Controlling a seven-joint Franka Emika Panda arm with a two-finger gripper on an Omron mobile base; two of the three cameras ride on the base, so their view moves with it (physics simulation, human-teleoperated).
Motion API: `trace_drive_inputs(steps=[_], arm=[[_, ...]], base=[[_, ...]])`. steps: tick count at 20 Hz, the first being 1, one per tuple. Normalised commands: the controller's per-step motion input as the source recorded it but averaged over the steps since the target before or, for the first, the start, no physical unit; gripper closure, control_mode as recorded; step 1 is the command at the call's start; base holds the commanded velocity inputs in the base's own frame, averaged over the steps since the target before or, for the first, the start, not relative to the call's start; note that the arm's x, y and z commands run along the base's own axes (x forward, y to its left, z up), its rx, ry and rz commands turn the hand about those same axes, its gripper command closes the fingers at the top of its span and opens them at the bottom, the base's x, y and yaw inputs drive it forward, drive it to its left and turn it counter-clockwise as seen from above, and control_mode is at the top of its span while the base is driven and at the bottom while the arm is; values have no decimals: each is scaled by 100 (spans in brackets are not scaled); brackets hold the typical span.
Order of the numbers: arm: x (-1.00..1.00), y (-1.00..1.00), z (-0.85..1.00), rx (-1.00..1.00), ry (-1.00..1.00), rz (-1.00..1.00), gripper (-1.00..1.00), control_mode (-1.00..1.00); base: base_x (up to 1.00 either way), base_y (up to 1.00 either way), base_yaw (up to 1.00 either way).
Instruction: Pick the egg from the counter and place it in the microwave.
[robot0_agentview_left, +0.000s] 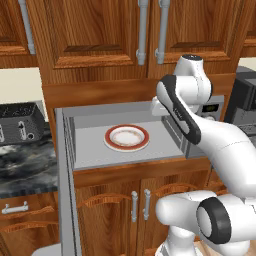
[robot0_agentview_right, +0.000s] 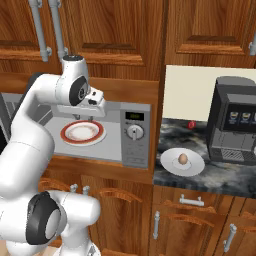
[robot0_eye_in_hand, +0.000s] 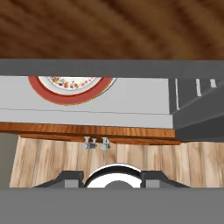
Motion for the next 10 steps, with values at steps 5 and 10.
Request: trace_drive_inputs(steps=[5, 10], arm=[[-3, 0, 0, 0, 0, 0, -100, -100], [-43, -31, -38, -1, -4, 0, -100, -100]], base=[[0, 0, 0], [0, 0, 0]])
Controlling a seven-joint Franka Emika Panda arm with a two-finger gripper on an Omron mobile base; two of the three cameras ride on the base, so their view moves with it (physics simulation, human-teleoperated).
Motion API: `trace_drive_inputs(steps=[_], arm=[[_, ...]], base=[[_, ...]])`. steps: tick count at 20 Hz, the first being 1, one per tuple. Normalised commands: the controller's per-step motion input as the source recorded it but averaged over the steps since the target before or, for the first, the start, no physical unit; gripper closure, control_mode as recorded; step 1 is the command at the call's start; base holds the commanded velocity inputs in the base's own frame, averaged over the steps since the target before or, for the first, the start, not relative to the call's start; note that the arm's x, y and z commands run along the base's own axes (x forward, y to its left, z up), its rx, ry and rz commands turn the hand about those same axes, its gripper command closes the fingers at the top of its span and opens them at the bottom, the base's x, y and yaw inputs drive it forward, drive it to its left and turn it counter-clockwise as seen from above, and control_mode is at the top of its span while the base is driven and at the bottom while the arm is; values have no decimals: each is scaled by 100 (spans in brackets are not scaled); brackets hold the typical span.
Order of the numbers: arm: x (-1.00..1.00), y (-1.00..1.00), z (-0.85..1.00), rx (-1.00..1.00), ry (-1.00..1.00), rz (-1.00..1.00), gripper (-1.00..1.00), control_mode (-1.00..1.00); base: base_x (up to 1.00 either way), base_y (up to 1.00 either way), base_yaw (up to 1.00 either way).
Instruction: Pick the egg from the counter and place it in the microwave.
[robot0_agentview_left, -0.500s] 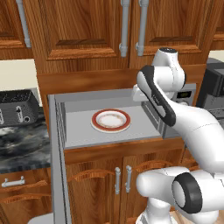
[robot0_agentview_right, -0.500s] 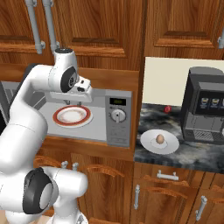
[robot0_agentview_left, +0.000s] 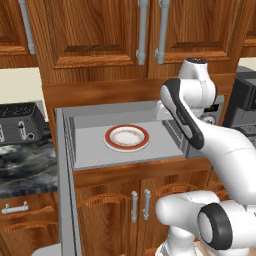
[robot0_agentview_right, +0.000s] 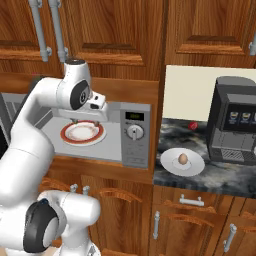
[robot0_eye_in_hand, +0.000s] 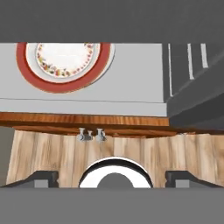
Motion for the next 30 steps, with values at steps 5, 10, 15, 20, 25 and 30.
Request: trace_drive_inputs(steps=[5, 10, 15, 20, 25, 30], arm=[[-100, -95, -49, 0, -14, 7, -100, -100], [-86, -95, -22, 0, -1, 26, -100, -100], [-66, -89, -1, 0, 0, 37, -100, -100], [-41, -96, -2, 0, -7, 32, -100, -100], [19, -85, -12, 0, -11, 17, -100, -100], [24, -44, -31, 0, -40, 18, -100, -100]], base=[[0, 0, 0], [0, 0, 0], [0, 0, 0], [0, 0, 0], [0, 0, 0], [0, 0, 0]])
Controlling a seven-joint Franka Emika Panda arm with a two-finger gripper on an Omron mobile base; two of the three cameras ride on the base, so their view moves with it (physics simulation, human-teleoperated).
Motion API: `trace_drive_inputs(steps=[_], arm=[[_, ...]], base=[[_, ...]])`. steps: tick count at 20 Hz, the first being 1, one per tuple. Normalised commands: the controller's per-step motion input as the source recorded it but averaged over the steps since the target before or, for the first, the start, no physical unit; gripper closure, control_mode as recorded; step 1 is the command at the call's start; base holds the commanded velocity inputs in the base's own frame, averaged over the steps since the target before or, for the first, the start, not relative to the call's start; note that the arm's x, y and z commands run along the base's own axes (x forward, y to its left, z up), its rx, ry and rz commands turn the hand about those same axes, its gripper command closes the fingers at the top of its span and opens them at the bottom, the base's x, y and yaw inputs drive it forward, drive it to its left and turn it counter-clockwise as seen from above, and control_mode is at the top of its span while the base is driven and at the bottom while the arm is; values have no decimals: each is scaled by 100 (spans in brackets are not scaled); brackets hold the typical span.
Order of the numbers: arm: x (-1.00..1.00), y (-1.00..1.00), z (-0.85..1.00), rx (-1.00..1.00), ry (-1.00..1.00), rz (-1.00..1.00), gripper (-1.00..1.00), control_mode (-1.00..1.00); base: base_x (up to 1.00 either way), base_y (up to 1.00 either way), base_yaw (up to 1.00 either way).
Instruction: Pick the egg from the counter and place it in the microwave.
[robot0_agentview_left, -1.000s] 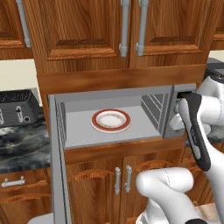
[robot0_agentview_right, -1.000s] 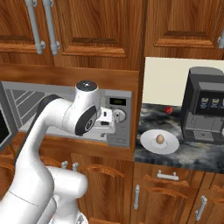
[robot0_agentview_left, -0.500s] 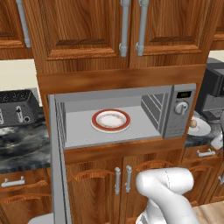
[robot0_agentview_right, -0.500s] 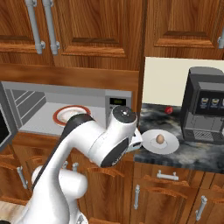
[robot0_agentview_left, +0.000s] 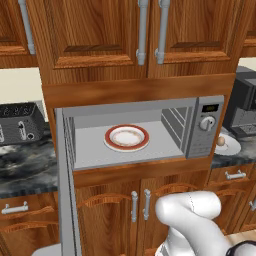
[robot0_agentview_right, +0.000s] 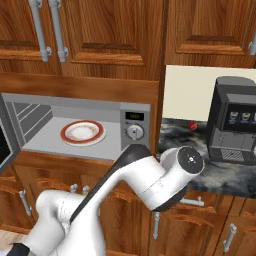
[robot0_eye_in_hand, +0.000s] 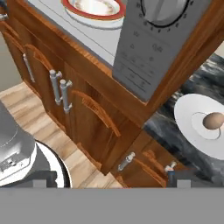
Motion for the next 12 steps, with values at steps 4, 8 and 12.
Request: trace_drive_inputs(steps=[4, 8, 12], arm=[[8, -43, -39, 0, -58, 15, -100, -100], [68, -25, -13, 3, -38, 2, -100, -100], [87, -20, 0, 3, -12, 0, -100, -100]], base=[[0, 0, 0], [0, 0, 0], [0, 0, 0]])
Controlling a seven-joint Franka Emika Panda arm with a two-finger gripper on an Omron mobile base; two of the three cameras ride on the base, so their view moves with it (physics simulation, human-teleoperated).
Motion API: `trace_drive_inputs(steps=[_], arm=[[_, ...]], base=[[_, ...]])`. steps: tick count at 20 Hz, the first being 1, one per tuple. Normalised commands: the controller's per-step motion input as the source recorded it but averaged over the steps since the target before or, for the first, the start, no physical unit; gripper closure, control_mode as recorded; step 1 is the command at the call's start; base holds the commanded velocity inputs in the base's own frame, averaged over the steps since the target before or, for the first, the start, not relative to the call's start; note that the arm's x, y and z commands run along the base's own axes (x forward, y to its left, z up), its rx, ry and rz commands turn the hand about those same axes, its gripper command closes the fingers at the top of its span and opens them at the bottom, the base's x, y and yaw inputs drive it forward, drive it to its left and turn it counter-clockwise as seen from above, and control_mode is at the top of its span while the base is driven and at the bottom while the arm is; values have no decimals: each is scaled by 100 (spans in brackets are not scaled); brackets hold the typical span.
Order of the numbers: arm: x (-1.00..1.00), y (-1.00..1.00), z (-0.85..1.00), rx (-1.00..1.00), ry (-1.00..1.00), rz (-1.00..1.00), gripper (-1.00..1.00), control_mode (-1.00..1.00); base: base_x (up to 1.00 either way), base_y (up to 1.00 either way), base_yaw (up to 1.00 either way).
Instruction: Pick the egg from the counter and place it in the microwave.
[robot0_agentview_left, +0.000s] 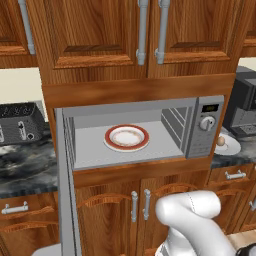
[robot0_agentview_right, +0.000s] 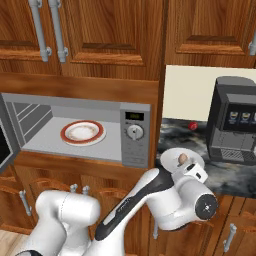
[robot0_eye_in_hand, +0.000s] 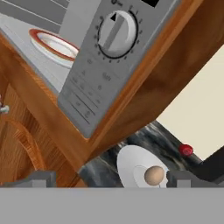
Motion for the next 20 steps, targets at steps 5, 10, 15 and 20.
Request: trace_drive_inputs(steps=[5, 10, 15, 20], arm=[[69, -34, 19, 1, 3, 0, -100, -100], [38, -43, 1, 4, 7, 6, -100, -100], [45, -26, 0, 7, 0, 15, -100, -100], [38, -23, -12, 9, 0, 15, -100, -100]], base=[[0, 0, 0], [0, 0, 0], [0, 0, 0], [0, 0, 0]])
